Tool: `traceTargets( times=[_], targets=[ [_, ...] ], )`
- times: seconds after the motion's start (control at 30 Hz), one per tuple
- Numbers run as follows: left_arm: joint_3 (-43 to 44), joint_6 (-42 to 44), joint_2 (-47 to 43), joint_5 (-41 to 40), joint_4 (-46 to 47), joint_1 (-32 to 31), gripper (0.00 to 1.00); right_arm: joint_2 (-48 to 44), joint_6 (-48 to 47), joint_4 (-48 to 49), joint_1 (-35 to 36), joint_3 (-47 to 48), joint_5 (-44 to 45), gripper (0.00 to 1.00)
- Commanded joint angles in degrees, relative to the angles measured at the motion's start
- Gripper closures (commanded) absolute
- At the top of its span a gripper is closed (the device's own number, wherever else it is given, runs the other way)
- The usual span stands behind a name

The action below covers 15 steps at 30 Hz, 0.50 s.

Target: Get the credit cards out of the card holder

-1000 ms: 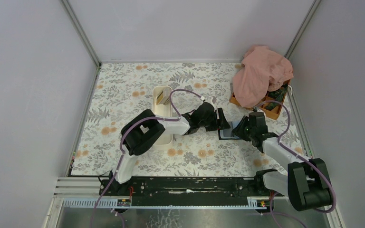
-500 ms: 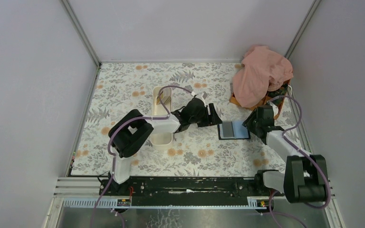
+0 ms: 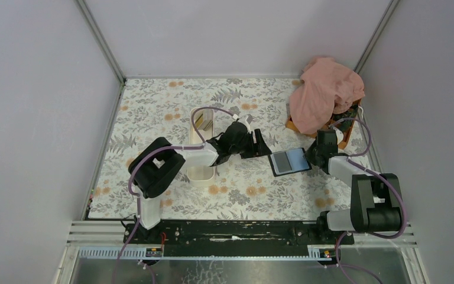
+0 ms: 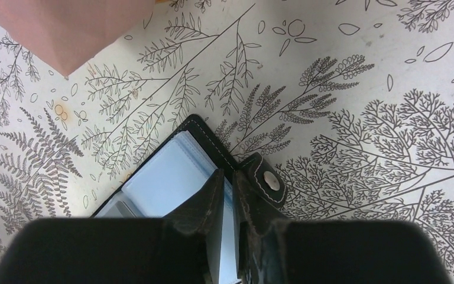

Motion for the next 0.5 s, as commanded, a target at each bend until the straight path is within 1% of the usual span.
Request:
traceTargets(
  times=[0.0, 0.27, 0.47],
  targets=[
    [-0.8, 0.8, -2.2, 1.1, 3.6, 0.6, 0.29, -0.1, -1.1, 1.4, 0.3, -3.0, -3.7, 0.85],
    [-1.1, 0.2, -4.3, 1.7, 3.3, 0.3, 0.29, -5.7, 2.2, 2.2, 5.0, -9.7, -5.1, 0.86],
    [-2.5, -2.0, -3.3, 1.9, 8.6, -1.7, 0.3, -7.5, 2.8, 2.5, 6.1, -10.8, -5.8, 0.85]
  ],
)
